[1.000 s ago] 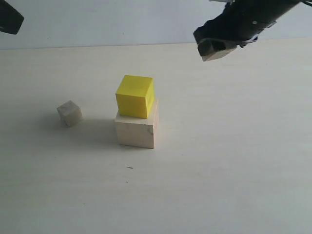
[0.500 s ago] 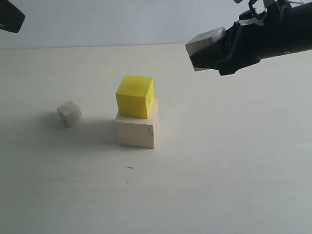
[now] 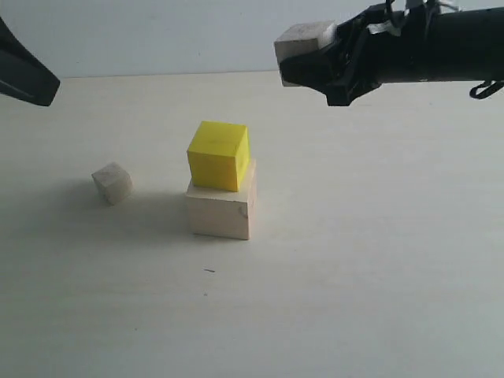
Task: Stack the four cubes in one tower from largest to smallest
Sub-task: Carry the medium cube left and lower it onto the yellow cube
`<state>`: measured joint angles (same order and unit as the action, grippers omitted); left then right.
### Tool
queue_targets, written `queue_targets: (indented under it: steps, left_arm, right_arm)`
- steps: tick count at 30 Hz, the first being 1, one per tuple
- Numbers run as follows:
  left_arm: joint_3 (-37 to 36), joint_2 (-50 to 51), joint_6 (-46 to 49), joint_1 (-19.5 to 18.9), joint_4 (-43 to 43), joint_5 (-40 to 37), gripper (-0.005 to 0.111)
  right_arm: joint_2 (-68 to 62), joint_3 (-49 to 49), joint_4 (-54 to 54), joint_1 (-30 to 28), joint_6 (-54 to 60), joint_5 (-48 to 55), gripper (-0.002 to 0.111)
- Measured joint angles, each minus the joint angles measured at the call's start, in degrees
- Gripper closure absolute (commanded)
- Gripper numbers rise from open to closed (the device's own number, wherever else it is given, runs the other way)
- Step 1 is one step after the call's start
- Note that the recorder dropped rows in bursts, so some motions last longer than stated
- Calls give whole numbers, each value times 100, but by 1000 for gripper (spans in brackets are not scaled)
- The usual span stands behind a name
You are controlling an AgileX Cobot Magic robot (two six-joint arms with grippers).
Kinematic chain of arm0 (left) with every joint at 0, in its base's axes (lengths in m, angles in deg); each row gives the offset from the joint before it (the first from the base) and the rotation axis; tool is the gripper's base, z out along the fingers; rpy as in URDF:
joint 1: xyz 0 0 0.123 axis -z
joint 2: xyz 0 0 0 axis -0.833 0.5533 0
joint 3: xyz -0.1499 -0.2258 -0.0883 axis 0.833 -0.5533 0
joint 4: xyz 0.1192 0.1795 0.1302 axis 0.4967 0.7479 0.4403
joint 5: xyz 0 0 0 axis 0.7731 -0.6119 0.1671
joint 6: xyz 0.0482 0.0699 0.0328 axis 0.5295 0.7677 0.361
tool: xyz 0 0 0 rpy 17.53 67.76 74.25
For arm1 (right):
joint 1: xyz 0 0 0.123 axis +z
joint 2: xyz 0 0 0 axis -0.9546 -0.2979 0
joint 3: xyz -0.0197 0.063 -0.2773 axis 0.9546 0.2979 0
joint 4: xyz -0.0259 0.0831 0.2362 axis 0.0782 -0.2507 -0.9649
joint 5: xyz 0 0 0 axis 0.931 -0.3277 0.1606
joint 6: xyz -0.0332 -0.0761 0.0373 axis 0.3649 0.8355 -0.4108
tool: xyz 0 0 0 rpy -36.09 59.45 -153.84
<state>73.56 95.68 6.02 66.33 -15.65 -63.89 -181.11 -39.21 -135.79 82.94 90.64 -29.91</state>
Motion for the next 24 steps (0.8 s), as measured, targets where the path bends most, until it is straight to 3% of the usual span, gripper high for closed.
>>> queue_targets:
  steps: [12,19,24]
  left_arm:
    - [0,-14,0,0,76,781,1]
    - [-312,-14,0,0,76,975,1]
    - [-537,-14,0,0,84,1026,1]
  right_arm:
    - [-1038,-1050,540,0,0,1894,108]
    - [-1517,-1179,782,779,0,1699,108]
    - [-1820,-1549,772,872,0,1670,108]
